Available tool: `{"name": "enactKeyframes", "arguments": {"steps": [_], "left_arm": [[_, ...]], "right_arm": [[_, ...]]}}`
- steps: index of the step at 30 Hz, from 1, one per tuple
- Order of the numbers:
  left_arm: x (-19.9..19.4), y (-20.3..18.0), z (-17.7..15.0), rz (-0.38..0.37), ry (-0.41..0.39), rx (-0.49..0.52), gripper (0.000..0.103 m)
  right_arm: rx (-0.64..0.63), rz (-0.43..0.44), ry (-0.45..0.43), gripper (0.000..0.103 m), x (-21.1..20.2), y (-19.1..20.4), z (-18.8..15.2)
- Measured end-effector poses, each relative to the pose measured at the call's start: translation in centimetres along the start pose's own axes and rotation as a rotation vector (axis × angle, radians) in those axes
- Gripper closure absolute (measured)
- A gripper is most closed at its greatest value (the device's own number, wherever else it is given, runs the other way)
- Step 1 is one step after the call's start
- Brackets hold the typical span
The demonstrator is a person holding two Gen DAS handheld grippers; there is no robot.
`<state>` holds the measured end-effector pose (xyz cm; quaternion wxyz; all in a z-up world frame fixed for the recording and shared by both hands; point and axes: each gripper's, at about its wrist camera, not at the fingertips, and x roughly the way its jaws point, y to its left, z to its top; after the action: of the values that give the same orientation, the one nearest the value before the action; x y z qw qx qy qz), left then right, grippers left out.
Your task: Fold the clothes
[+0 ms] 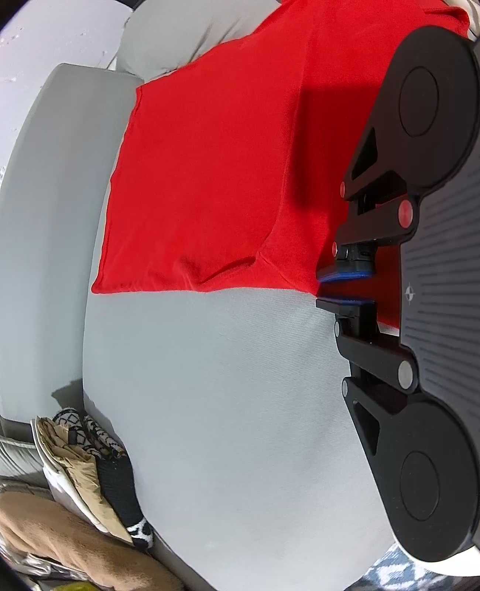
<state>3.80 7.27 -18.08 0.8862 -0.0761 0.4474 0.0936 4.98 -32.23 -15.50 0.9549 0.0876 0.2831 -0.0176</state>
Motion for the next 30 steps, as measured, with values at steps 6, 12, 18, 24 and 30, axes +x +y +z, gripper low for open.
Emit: {"name": "enactKeyframes", "arguments": {"steps": [6, 12, 18, 24, 30], "left_arm": [[-0.1, 0.1, -0.1, 0.007, -0.007, -0.007, 0.087], [-0.9, 0.7, -0.1, 0.033, -0.003, -0.012, 0.086], [-5.5, 2.8, -0.7, -0.014, -0.008, -0.101, 0.087], [-6.7, -0.7, -1.7, -0.127, -0.034, 0.023, 0.090], [-3.9, -5.4, -5.7, -0.155, -0.004, 0.285, 0.090]], "right_arm": [[0.001, -0.007, 0.009, 0.096, 0.8, -0.3, -0.1], [-0.036, -0.080, 0.200, 0.054, 3.2, -0.7, -1.2], [-0.023, -0.050, 0.143, 0.048, -1.8, 0.7, 0.2], [-0.045, 0.060, 0.255, 0.065, -0.6, 3.7, -0.6], [-0.132, 0.071, 0.417, 0.075, 3.4, 7.0, -4.6]]}}
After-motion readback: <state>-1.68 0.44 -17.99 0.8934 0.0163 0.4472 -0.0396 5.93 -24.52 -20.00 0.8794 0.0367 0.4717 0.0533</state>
